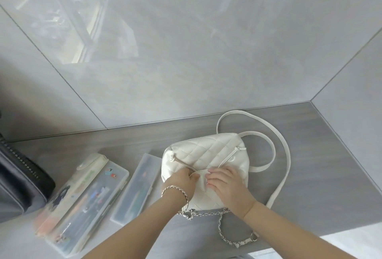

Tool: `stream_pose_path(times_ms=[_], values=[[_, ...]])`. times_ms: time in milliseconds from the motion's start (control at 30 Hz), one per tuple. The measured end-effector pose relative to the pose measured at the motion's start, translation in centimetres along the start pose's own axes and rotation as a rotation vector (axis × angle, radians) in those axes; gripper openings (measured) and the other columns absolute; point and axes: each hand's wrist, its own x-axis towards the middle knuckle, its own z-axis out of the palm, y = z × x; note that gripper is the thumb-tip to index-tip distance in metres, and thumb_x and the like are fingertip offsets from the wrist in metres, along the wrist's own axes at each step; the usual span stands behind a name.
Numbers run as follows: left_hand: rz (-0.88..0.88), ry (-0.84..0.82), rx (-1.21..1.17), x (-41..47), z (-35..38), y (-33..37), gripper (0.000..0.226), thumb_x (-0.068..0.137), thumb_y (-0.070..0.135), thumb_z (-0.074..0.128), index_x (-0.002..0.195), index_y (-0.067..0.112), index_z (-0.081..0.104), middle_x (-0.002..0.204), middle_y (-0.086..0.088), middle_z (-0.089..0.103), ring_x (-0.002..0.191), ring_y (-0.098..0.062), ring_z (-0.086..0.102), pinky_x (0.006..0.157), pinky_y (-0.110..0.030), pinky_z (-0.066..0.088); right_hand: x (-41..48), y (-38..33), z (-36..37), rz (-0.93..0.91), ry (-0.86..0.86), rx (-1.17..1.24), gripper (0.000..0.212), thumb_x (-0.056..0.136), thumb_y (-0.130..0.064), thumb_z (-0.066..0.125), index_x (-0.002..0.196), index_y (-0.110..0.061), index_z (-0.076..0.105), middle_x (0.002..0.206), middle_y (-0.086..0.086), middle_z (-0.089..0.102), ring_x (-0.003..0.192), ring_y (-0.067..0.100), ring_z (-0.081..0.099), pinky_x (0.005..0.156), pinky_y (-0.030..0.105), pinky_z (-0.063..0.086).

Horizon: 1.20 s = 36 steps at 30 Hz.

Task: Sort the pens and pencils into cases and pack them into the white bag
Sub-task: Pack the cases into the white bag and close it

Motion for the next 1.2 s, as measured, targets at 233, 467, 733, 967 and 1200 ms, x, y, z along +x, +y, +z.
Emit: stream_pose_path(times_ms=[233,467,733,967,1200], values=[[0.119,0.025,-0.113,-1.5,-0.4,-0.5,0.026,0.094,0.041,0.038,0.079,0.025,0.051,0.082,0.002,0.058,0.078,-0.017,0.05,0.07,-0.026,0.038,1.7,-1.2,-4.0,0.378,-0.32,0.34,0.019,0.084,-0.025,0.058,0.097,-0.017,0.068,0.119,-0.012,0.048,0.11,-0.002,0.043,0.096,0.006,0.029],[0.561,0.227,-0.134,-3.3,-2.0,-3.7,0.054,0.076,0.054,0.03,0.085,0.017,0.069,0.082,0.01,0.067,0.077,0.003,0.055,0.073,-0.022,0.045,4.0,-4.0,-9.2,0.529,-0.483,0.416,0.027,0.067,0.0,0.075,0.083,-0.021,0.073,0.07,-0.019,0.06,0.072,-0.013,0.055,0.063,0.003,0.038],[0.683,0.516,0.399,-1.1,-5.5,-0.7,0.037,0.064,0.039,0.042,0.085,0.027,0.069,0.084,0.007,0.072,0.071,-0.014,0.071,0.054,-0.015,0.049,7.2,-7.2,-12.4,0.261,-0.344,0.386,0.028,0.067,0.002,0.071,0.08,-0.022,0.073,0.062,-0.028,0.055,0.074,-0.01,0.053,0.07,0.006,0.039],[0.511,0.389,0.342,-0.3,-7.3,0.1,0.034,0.091,0.032,0.049,0.122,0.023,0.057,0.117,0.0,0.062,0.111,-0.022,0.056,0.087,-0.027,0.041,7.8,-7.5,-11.9,0.507,-0.567,0.356,0.031,0.081,-0.047,0.061,0.064,-0.021,0.065,0.065,-0.009,0.064,0.061,0.002,0.055,0.066,0.03,0.05],[0.527,0.456,0.333,-1.3,-5.6,0.0,0.021,0.09,0.024,0.048,0.102,0.016,0.064,0.099,-0.002,0.062,0.097,-0.022,0.059,0.068,-0.027,0.041,11.2,-6.7,-7.3,0.648,-0.462,-0.349,0.06,0.084,-0.061,0.042,0.113,-0.009,0.053,0.119,0.007,0.053,0.118,0.027,0.039,0.097,0.037,0.03]])
